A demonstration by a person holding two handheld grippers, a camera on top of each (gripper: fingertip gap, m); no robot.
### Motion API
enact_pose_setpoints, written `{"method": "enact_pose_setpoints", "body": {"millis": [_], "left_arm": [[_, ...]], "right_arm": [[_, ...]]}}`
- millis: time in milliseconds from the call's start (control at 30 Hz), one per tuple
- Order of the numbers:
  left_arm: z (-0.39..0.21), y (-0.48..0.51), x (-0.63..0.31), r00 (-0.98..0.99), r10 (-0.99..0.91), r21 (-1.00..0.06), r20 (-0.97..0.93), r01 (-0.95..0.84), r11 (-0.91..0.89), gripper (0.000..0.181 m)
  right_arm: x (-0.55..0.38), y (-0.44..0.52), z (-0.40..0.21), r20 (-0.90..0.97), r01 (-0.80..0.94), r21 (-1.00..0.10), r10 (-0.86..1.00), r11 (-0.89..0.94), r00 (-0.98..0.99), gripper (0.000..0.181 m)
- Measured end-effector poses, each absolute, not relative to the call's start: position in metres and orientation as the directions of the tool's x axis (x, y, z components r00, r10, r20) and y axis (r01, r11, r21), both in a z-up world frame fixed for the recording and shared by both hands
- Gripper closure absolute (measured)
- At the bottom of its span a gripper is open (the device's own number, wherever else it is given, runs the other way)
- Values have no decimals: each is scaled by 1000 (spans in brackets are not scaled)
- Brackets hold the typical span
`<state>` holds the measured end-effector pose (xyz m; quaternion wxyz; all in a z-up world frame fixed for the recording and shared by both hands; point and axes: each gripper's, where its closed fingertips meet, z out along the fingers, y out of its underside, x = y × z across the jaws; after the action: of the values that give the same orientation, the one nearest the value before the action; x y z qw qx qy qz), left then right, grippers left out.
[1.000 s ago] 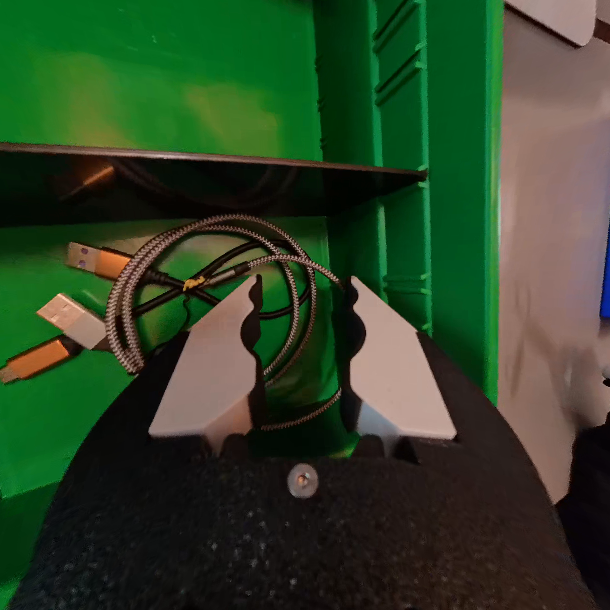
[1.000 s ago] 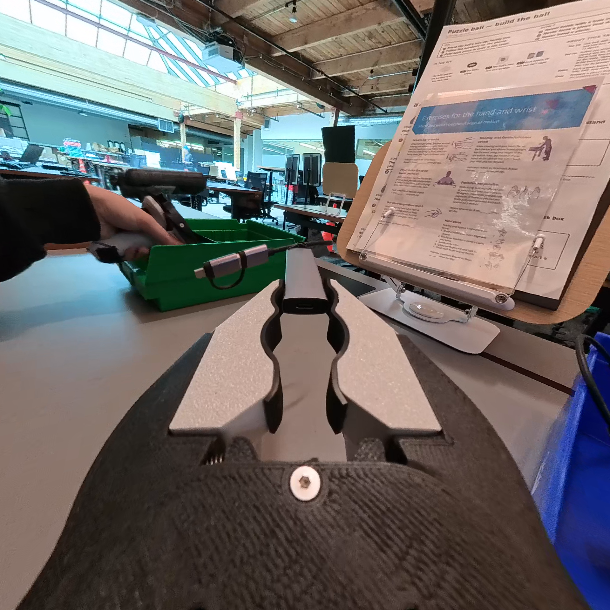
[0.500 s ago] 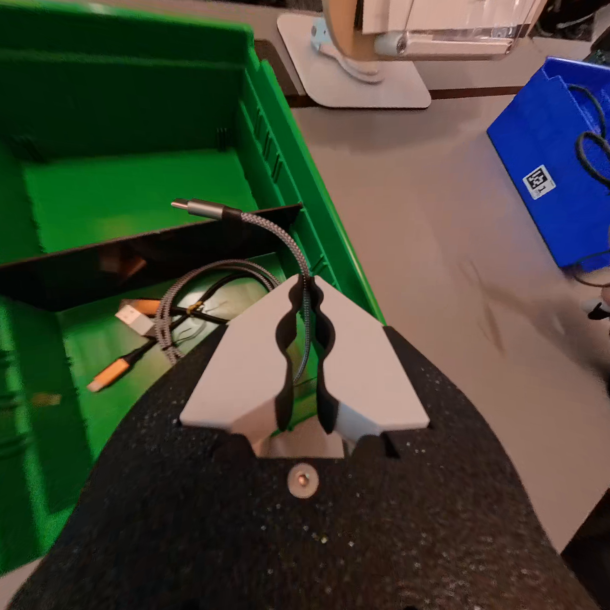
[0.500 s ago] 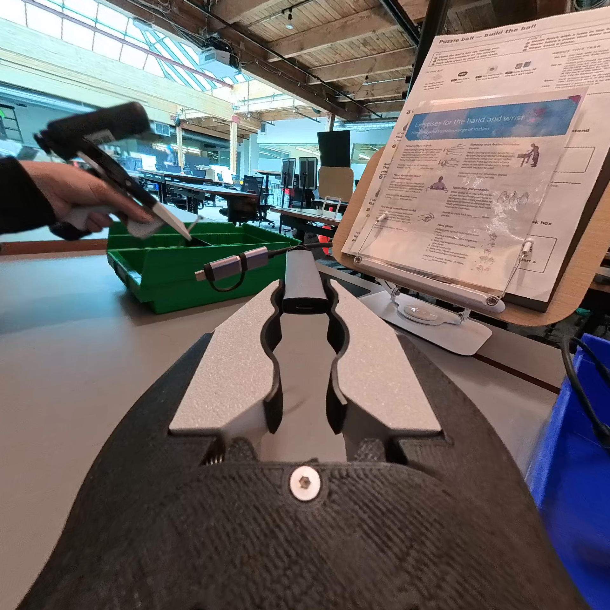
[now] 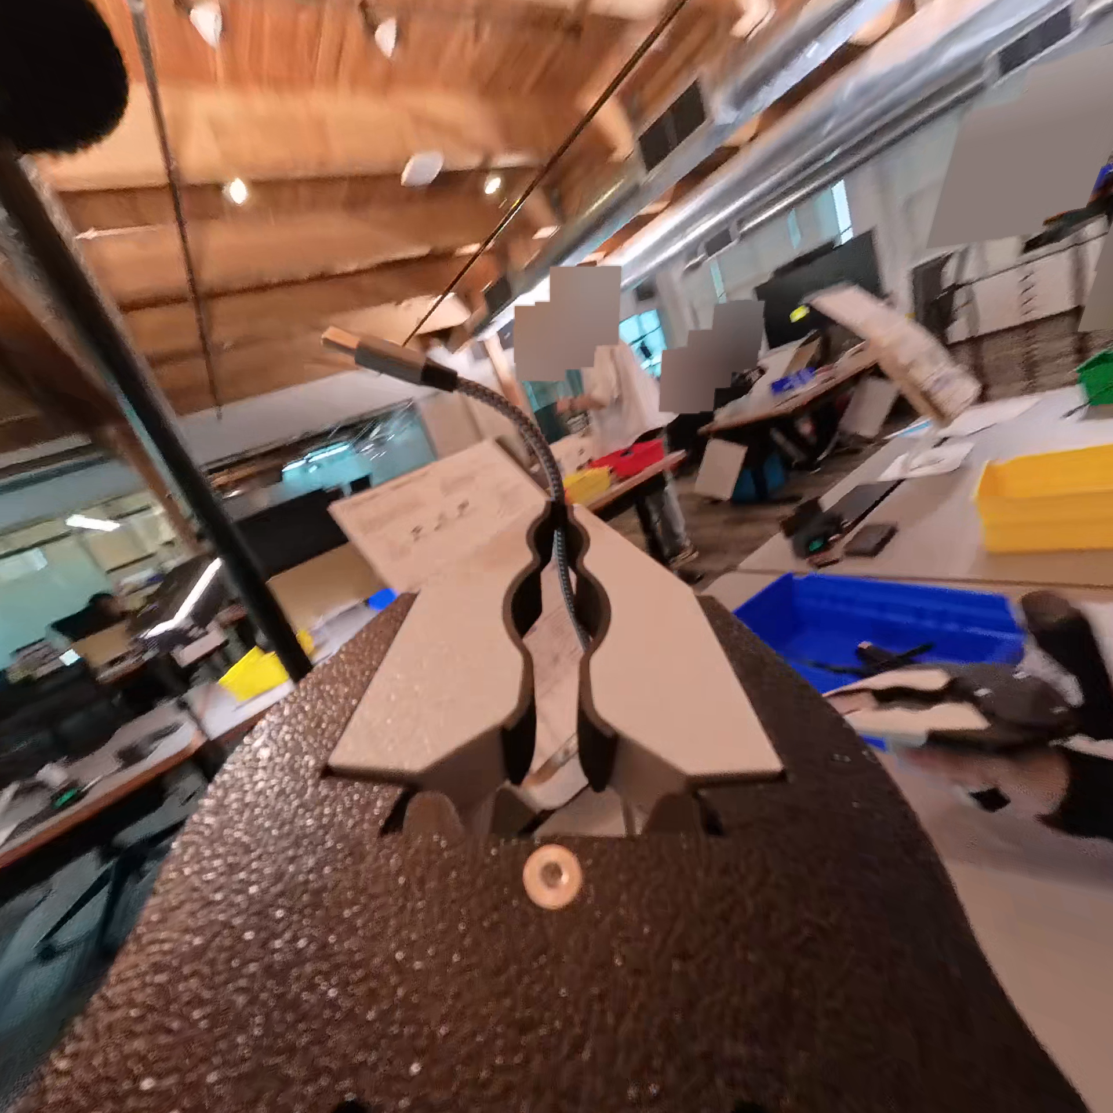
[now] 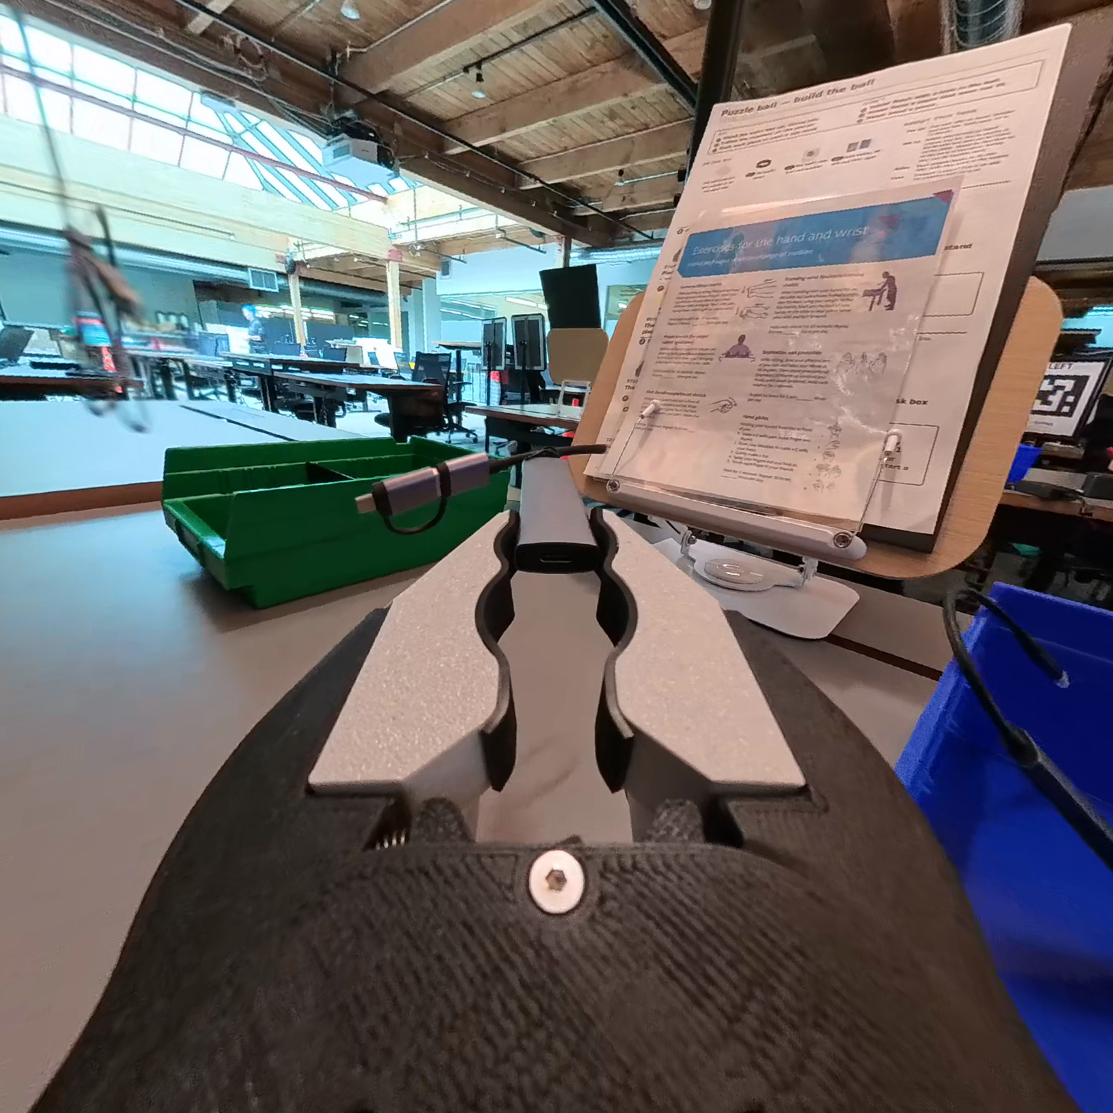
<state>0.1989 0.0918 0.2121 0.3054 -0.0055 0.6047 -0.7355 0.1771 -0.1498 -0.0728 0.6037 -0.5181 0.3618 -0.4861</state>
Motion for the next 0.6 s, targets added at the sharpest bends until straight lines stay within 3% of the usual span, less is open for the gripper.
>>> {"method": "enact_pose_setpoints", "body": {"millis": [133, 300, 467, 600], "left_arm": [[226, 67, 162, -926, -217, -930, -310, 343, -133, 181], [129, 28, 147, -971, 152, -969, -184, 205, 136, 181], [-16, 16, 142, -917, 385, -836, 105, 129, 533, 181], [-118, 20, 135, -862, 410, -630, 297, 145, 763, 181]], "right_arm": [[175, -154, -69, 65, 226, -974, -964, -5, 257, 159], [170, -163, -65, 55, 245, -970, -970, 4, 235, 159], [168, -174, -64, 43, 254, -967, -978, 11, 206, 158], [168, -178, -63, 44, 256, -967, -980, 7, 193, 159]]}}
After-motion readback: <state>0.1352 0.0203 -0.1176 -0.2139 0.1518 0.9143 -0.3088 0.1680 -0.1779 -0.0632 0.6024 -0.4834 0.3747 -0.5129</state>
